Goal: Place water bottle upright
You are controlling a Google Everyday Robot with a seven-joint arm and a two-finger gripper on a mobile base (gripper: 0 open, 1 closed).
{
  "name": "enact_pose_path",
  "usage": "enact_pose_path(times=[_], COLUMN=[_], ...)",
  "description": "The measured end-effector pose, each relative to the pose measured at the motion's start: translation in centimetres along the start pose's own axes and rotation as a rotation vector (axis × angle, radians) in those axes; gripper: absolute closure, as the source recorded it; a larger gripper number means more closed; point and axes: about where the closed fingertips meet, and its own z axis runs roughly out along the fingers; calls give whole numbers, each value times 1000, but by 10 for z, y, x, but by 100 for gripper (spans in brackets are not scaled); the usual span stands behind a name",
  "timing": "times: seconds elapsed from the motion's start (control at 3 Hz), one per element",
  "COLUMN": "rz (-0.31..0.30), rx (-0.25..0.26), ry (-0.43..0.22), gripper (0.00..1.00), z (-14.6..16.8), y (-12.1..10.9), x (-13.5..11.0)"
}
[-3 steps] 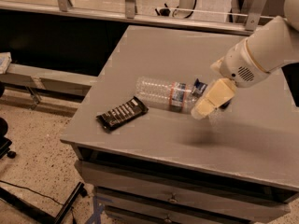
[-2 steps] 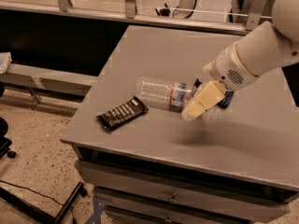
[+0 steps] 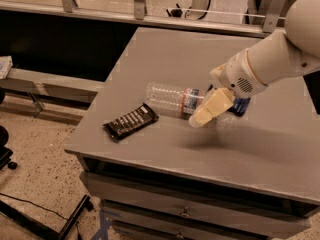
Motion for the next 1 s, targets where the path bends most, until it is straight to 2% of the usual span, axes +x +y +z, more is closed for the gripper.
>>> enact_pose_path(times=[0.33,1.0], rz=[-14,-12], rx=[-6,-32], ry=[-25,-38], gripper=[0,0], z=[9,33], y=[-7,-6], x=[3,7])
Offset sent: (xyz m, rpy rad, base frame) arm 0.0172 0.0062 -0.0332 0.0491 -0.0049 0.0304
